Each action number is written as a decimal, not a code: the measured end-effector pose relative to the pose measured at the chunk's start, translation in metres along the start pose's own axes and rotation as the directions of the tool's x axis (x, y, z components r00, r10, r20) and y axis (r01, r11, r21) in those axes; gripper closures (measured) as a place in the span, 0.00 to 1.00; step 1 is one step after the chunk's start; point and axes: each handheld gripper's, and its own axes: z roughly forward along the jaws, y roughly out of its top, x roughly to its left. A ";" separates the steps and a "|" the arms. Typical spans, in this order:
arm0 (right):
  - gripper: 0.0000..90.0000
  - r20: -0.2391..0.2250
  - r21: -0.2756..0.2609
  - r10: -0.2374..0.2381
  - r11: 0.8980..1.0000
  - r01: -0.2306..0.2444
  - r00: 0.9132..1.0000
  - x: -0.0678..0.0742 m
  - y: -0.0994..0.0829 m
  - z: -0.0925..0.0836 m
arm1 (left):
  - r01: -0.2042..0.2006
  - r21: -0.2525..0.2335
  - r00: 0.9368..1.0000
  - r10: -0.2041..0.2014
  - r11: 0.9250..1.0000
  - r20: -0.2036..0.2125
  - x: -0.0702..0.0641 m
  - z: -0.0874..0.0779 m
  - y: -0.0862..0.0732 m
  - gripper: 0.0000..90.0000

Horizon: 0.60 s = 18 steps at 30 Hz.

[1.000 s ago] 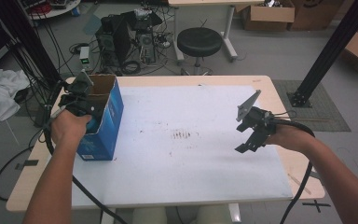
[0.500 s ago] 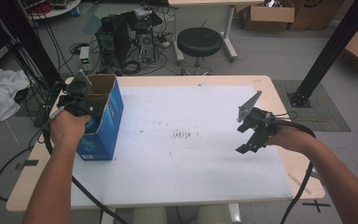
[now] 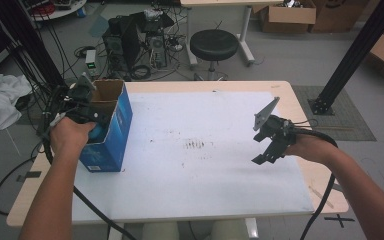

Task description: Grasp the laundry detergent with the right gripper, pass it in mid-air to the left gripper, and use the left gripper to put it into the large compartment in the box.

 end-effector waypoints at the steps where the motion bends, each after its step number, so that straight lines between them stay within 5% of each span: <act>1: 0.21 0.000 0.001 0.001 1.000 -0.001 1.000 0.000 0.000 0.000 | 0.003 -0.003 1.000 -0.003 1.000 0.002 0.000 -0.001 0.000 0.35; 18: 0.21 0.007 -0.005 -0.003 1.000 0.003 1.000 0.004 0.001 -0.004 | -0.040 -0.050 0.999 0.040 0.998 -0.001 -0.007 -0.033 0.007 0.33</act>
